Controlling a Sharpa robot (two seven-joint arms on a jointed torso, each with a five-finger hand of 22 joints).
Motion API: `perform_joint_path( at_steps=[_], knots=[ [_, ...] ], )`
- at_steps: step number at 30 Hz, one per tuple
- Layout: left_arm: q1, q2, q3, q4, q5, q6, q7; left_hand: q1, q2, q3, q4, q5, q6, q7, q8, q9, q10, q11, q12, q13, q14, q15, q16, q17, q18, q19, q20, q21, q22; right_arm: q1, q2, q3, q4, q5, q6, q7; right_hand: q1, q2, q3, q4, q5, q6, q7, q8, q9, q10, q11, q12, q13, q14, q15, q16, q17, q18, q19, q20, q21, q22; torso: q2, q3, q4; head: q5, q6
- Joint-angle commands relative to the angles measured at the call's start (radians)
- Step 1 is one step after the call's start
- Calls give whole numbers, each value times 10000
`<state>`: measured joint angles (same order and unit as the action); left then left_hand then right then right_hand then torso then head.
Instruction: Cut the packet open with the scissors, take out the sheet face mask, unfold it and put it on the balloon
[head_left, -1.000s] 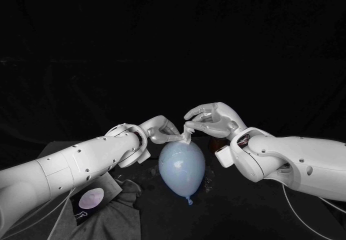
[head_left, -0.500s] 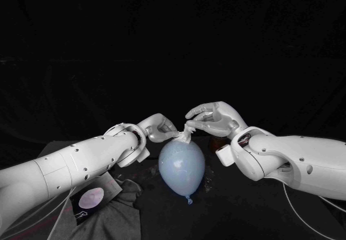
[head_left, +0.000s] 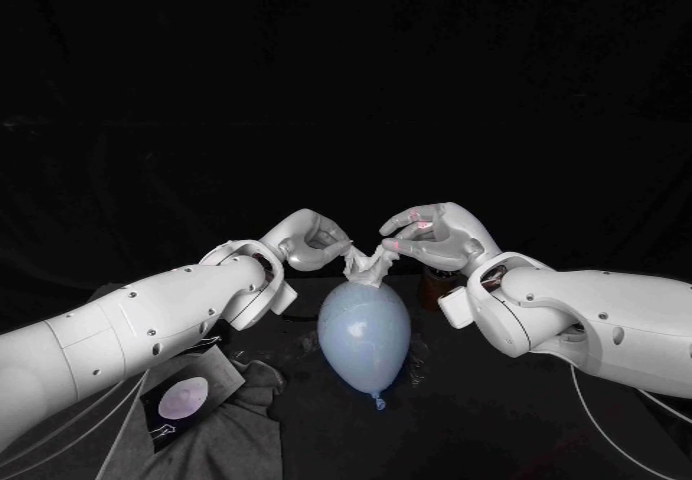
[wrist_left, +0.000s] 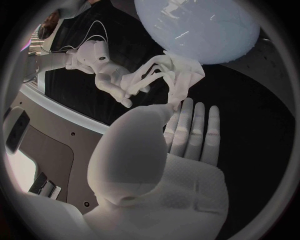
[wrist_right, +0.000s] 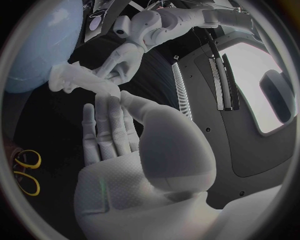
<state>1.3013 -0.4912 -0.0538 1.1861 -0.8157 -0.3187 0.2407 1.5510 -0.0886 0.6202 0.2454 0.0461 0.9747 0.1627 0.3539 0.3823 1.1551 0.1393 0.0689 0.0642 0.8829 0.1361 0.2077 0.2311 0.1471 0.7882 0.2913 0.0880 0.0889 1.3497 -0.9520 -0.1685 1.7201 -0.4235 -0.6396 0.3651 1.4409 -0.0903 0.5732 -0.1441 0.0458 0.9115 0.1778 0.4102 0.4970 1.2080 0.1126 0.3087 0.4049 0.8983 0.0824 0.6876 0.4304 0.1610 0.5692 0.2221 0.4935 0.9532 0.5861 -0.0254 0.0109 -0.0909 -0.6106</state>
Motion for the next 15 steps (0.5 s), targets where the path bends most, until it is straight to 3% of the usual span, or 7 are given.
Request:
perform_joint_path(
  at_steps=[1,8,15],
  knots=[
    [242,-233,96,251,687,-456,611,-132,-28,243,-123,14,-66,-31,116,238,69,7,-38,2,81,29,-56,-13,50,-54,-19,-82,-25,9,-4,13,-223,-120,-60,122,119,207,655,-720,25,-39,2,52,9,44,-85,61,-5,4,-90,71,18,201,-57,-30,41,28,-10,4,-8,23,46],
    [815,-855,153,749,828,-247,476,-312,-61,548,-250,13,-187,26,302,526,65,11,-43,2,95,35,-124,-26,34,-47,-21,-108,-62,134,-6,39,-712,-345,-168,95,123,205,662,-742,22,-33,-3,65,11,56,-91,76,-6,7,-98,87,22,204,-55,-36,57,57,-3,14,12,4,80],
    [1209,-1453,236,1284,1459,-100,375,-523,-60,809,-340,13,-356,80,537,909,79,14,-43,4,129,37,-185,-32,43,13,-25,-103,-86,379,36,60,-1230,-939,-222,-129,130,200,672,-780,20,-32,-13,83,13,86,-102,102,-9,16,-113,112,27,209,-44,-49,88,108,6,-5,0,-12,128]
  ],
)
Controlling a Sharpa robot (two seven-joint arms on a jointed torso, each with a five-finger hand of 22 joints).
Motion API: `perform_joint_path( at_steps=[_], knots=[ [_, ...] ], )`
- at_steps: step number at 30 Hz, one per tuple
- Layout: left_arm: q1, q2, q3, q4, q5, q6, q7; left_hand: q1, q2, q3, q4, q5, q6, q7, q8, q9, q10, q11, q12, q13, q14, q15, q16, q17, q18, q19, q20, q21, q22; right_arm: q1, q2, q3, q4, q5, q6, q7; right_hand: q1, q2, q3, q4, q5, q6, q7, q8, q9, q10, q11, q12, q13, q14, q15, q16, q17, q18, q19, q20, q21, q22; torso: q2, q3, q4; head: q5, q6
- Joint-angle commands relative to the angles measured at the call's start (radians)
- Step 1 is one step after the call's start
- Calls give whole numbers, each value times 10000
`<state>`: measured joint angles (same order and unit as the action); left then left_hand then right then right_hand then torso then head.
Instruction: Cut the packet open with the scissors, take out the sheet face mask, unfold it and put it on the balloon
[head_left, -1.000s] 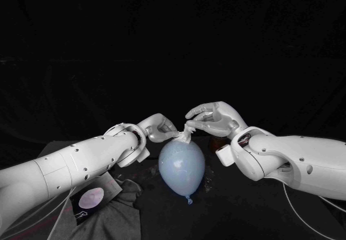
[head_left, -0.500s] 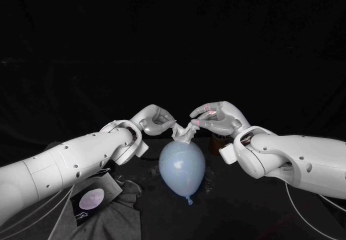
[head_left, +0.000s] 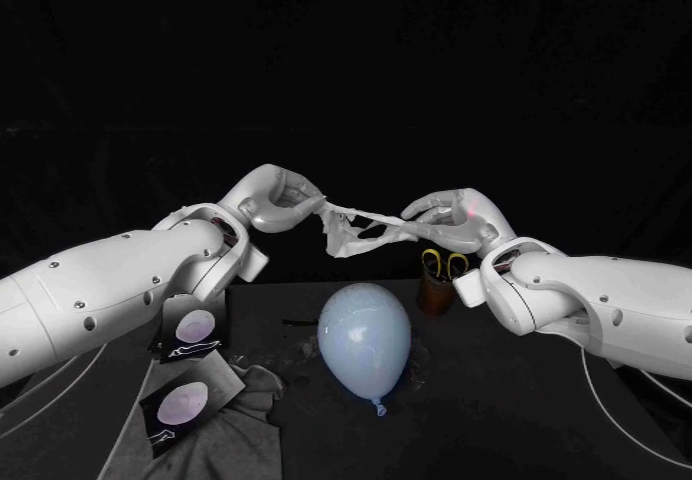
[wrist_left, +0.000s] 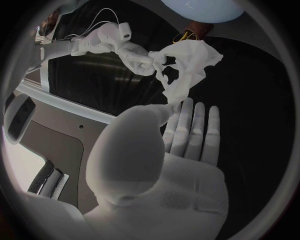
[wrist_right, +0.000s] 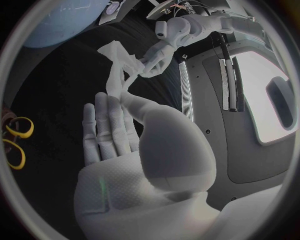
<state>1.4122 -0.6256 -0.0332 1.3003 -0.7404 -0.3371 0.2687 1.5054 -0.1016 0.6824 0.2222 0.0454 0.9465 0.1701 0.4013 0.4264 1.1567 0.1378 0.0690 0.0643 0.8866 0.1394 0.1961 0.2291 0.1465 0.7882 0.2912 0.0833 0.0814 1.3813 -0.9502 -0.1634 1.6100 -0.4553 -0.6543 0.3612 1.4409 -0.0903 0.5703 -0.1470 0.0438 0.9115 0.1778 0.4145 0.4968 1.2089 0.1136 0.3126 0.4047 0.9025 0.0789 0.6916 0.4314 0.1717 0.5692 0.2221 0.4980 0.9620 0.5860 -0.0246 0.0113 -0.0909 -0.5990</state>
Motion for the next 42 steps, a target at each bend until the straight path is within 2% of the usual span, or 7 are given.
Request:
perform_joint_path(
  at_steps=[1,15,24,28,32,36,42],
  knots=[
    [154,-184,39,196,815,139,69,-84,67,208,-121,19,-95,11,84,506,59,31,-45,2,93,5,-75,-12,50,19,-25,-56,-13,101,25,11,-188,-730,-71,-132,130,200,700,-751,40,-33,-13,39,15,76,-112,64,-7,-26,-78,72,17,102,-44,-49,43,20,9,-13,-2,-14,16],
    [363,-871,54,1052,1824,1290,-753,-436,114,369,-323,24,-396,49,486,1256,307,-29,4,37,787,-156,168,130,383,994,-164,496,204,294,97,44,-373,-1437,-163,-306,143,205,709,-787,39,-27,-24,56,17,109,-123,88,-12,-15,-93,96,20,107,-26,-64,77,71,4,-4,-10,6,63],
    [371,-960,1,1067,4712,2355,-365,-591,440,359,-270,21,-720,104,790,1716,343,-35,-32,50,1388,-294,362,284,349,1664,-500,1000,445,748,205,70,-532,-1659,-225,-266,147,205,711,-801,39,-24,-29,64,18,119,-128,95,-15,-11,-102,104,21,105,-20,-66,89,91,19,-3,-24,27,155],
    [368,-926,-44,978,6113,2440,-49,-631,754,1116,117,30,-1871,424,1861,2773,128,210,172,129,319,80,-448,-10,-153,-1104,-22,-245,-214,926,323,73,-633,-1818,-172,-275,146,199,709,-809,39,-22,-32,67,18,124,-130,99,-17,-9,-107,109,21,102,-20,-67,93,100,10,-8,-4,11,178],
    [358,-872,-80,900,7192,2398,206,-770,876,2029,504,57,-3418,615,3511,4170,-413,311,917,426,916,8,-341,22,384,575,-91,256,7,999,418,73,-666,-1972,-100,-317,147,200,709,-813,39,-20,-33,70,18,128,-132,101,-19,-8,-110,111,22,102,-18,-68,96,105,22,-8,-12,11,203],
    [345,-810,-109,823,7862,2408,333,-1418,1048,3013,688,68,-4922,749,5242,5470,-1600,379,2731,1483,1703,-121,-104,161,460,2074,-498,564,-84,1028,481,72,-677,-2105,-53,-356,146,198,708,-815,39,-19,-34,71,18,130,-133,102,-19,-7,-111,113,22,101,-18,-68,97,108,24,-15,-10,-8,213],
    [334,-778,-130,776,8177,2494,343,-2120,1118,3435,704,22,-5399,688,5999,5641,-3096,313,5300,2962,2468,-269,118,340,398,2973,-729,476,-133,1042,523,71,-651,-2233,-36,-379,146,198,708,-815,39,-19,-34,71,18,130,-133,102,-19,-7,-111,113,22,101,-18,-68,97,108,28,-11,-13,-4,216]
  ],
)
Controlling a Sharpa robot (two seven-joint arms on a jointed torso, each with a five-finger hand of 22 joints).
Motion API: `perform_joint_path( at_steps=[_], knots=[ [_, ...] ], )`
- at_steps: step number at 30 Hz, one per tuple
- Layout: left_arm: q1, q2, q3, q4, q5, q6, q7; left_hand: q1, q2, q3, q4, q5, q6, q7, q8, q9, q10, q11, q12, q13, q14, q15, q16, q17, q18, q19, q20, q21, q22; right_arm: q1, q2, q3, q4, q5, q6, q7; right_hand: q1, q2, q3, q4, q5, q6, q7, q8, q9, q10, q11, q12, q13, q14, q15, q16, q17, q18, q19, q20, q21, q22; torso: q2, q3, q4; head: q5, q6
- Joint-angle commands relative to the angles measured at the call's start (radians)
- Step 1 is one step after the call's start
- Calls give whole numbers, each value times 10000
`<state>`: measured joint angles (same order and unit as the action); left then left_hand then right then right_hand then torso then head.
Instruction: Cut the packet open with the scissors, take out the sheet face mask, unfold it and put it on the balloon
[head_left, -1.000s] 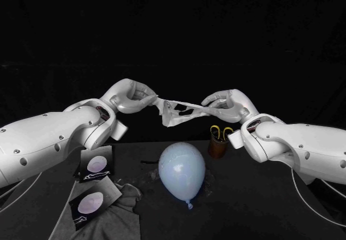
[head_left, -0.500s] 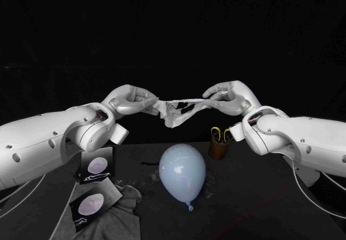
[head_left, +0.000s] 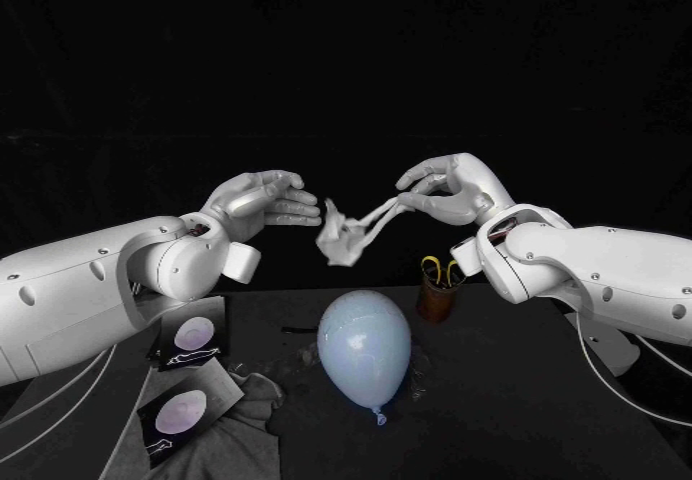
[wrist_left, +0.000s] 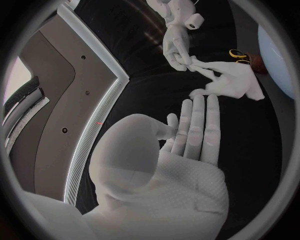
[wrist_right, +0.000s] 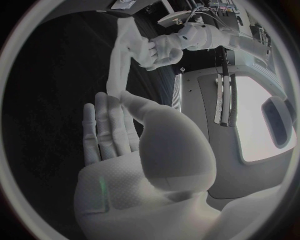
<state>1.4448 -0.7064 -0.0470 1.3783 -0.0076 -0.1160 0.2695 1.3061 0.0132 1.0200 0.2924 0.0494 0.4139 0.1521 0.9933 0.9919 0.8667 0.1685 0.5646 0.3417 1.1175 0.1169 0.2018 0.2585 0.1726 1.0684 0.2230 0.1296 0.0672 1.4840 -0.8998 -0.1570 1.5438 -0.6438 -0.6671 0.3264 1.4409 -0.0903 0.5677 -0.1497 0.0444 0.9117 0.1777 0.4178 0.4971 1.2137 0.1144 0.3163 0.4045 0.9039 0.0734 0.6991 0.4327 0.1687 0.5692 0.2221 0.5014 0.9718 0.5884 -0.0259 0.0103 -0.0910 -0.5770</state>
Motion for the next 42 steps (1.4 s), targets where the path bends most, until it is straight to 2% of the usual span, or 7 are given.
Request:
perform_joint_path(
  at_steps=[1,20,24,25,29,34,42],
  knots=[
    [7,30,6,-9,872,305,322,-190,-27,85,-2,-10,-108,845,144,-38,-393,-13,656,344,337,-90,131,98,127,349,-108,32,11,16,25,8,6,-361,86,-32,146,198,735,-789,33,-20,-33,38,16,83,-142,65,-17,-21,-56,38,8,132,-18,-67,63,11,3,2,4,-13,-15],
    [-72,-272,-201,450,-102,272,-12,-124,-292,87,-326,-15,27,714,7,-897,-1166,-151,1614,383,1091,-319,418,702,100,1239,-435,-27,-17,15,-7,4,632,-240,239,-186,143,200,732,-798,33,-10,-38,49,17,95,-147,72,-23,-14,-60,48,9,133,-13,-73,73,32,-8,-6,7,-94,64],
    [-227,-238,-273,416,-975,-245,392,6,-1829,-1275,-1345,30,518,878,-1130,-2027,-1296,60,864,-190,-124,-5,-205,599,-103,361,-246,-501,-74,14,-7,3,724,-270,241,-200,141,199,730,-801,33,-8,-40,52,17,99,-148,74,-24,-11,-61,52,9,134,-10,-76,76,38,-1,1,9,-82,63],
    [-272,-220,-284,404,-1206,-336,484,215,-2163,-2112,-1566,75,1396,856,-2594,-3444,-876,260,8,-880,-597,43,-432,583,-195,-732,-56,-446,28,14,-3,2,748,-273,238,-198,141,199,730,-801,33,-8,-40,52,17,99,-148,74,-24,-11,-61,52,9,134,-10,-76,76,38,3,1,8,-91,65],
    [-514,-63,-313,338,-2310,-725,851,289,-2727,-3224,-1522,-22,2274,736,-4037,-4903,-189,117,-1197,-1829,-1681,383,-1064,361,-427,-2271,501,-702,-53,10,45,2,862,-283,226,-176,141,199,730,-801,33,-8,-40,52,17,99,-148,74,-24,-11,-61,52,9,134,-10,-76,76,38,10,-3,7,-93,84],
    [-837,235,-327,181,-3373,-1210,1106,698,-2773,-4234,-1490,-13,3081,655,-5137,-5993,450,152,-2476,-2698,-2182,505,-1343,127,-359,-3083,663,-648,-14,3,88,2,996,-295,217,-147,141,199,730,-801,33,-8,-40,52,17,99,-148,74,-24,-11,-61,52,9,134,-10,-76,76,38,7,3,-5,-97,118],
    [-1142,663,-323,-47,-3996,-1902,1329,1223,-2474,-4482,-1560,-13,3484,657,-5589,-6460,823,114,-3110,-2798,-2130,471,-1302,25,-268,-2896,662,-565,26,-3,85,2,1164,-314,240,-165,144,202,731,-811,33,-3,-44,58,17,108,-152,79,-28,-5,-67,58,8,135,-3,-80,84,52,-9,0,-6,-65,117]
  ],
)
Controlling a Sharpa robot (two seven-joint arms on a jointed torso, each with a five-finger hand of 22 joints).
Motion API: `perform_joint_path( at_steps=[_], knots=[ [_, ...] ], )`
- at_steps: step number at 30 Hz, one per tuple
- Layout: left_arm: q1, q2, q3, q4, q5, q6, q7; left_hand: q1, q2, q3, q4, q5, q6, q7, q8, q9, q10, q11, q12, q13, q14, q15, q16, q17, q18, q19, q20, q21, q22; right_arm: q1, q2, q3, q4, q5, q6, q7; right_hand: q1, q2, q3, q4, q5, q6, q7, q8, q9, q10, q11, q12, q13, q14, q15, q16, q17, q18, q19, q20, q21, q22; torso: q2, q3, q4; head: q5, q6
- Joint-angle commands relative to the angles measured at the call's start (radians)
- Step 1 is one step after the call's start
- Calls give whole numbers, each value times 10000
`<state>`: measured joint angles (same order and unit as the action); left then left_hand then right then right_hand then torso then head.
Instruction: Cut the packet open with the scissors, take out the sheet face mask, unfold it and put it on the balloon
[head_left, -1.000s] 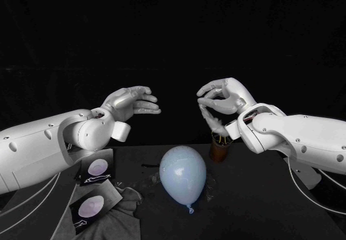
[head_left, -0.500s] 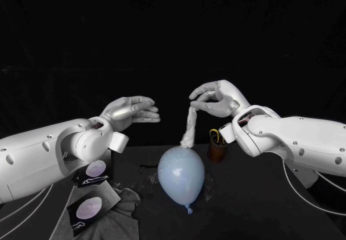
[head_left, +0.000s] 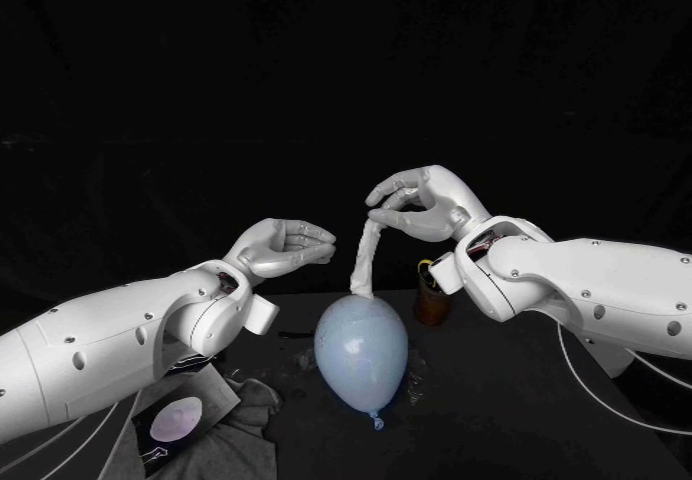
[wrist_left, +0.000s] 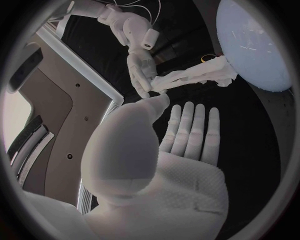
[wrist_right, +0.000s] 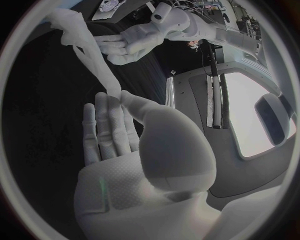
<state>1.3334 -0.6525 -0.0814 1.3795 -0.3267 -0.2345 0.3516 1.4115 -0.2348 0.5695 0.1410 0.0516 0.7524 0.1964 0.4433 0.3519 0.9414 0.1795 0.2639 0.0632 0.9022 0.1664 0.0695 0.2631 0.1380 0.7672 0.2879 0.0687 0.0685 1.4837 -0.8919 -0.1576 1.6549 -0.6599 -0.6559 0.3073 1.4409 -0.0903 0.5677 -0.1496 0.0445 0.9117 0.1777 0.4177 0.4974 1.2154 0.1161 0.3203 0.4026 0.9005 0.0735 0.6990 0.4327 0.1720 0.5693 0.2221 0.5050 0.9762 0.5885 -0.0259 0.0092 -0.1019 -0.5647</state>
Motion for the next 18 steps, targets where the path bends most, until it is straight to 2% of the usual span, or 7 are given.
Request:
perform_joint_path(
  at_steps=[1,4,6,8,11,13,18],
  knots=[
    [-48,190,24,-105,-856,-777,529,207,20,36,-60,-35,109,217,-114,-82,83,7,-139,-15,24,-23,20,-26,86,130,12,48,14,-3,10,8,76,-170,127,18,148,203,732,-819,33,-1,-47,62,13,97,-172,42,-12,33,-74,64,8,102,0,-82,52,17,-11,6,7,52,-6],
    [-79,349,30,-234,-941,-868,542,263,-1,6,-76,-38,62,228,-272,-204,31,55,-342,-22,-92,27,-38,-80,94,143,20,32,5,-9,37,8,132,-205,113,4,150,202,729,-835,32,6,-53,71,14,121,-181,53,-17,53,-88,82,11,102,13,-87,63,35,-6,9,9,86,17],
    [-93,475,34,-349,-989,-877,530,226,-74,-171,-45,-40,-68,182,-490,-359,-119,176,-614,-18,-432,148,-86,-190,18,-246,31,-64,-49,-16,70,8,175,-229,114,-8,151,205,730,-844,32,9,-57,76,14,139,-187,57,-20,68,-95,90,11,106,26,-93,71,46,-2,10,7,92,30],
    [-102,582,36,-447,-1033,-870,522,90,-167,-488,43,-37,-167,130,-653,-467,-321,271,-867,-18,-719,241,-83,-279,-20,-288,26,-56,-45,-22,99,8,209,-253,112,-17,144,201,727,-860,32,15,-65,84,14,170,-197,60,-29,94,-107,99,8,110,52,-102,83,63,3,7,3,94,34],
    [-109,752,39,-601,-1128,-785,476,88,-156,-867,94,-38,-233,104,-809,-574,-406,222,-1077,-10,-921,245,-64,-360,-33,-359,21,-55,-46,-28,131,8,257,-275,108,-13,142,203,728,-864,32,18,-67,88,14,180,-200,60,-32,102,-111,101,7,111,61,-105,87,68,7,2,6,94,42],
    [-114,895,41,-731,-1172,-705,453,121,-62,-1248,166,-38,-324,28,-969,-670,-489,226,-1273,-4,-1152,270,-61,-449,-37,-382,20,-50,-44,-32,150,8,287,-284,110,-2,140,204,728,-867,32,21,-69,91,14,187,-202,60,-34,108,-113,103,6,112,66,-108,89,71,-1,0,11,101,47],
    [-125,1134,55,-889,-1258,-482,473,346,168,-1895,268,-39,-205,11,-1125,-790,-374,166,-1499,10,-1145,259,-22,-513,-36,-389,20,-44,-41,-37,168,8,335,-290,112,16,135,203,728,-871,32,24,-72,95,14,197,-205,59,-38,116,-117,104,4,113,76,-112,93,77,4,-3,-13,124,47]
  ],
)
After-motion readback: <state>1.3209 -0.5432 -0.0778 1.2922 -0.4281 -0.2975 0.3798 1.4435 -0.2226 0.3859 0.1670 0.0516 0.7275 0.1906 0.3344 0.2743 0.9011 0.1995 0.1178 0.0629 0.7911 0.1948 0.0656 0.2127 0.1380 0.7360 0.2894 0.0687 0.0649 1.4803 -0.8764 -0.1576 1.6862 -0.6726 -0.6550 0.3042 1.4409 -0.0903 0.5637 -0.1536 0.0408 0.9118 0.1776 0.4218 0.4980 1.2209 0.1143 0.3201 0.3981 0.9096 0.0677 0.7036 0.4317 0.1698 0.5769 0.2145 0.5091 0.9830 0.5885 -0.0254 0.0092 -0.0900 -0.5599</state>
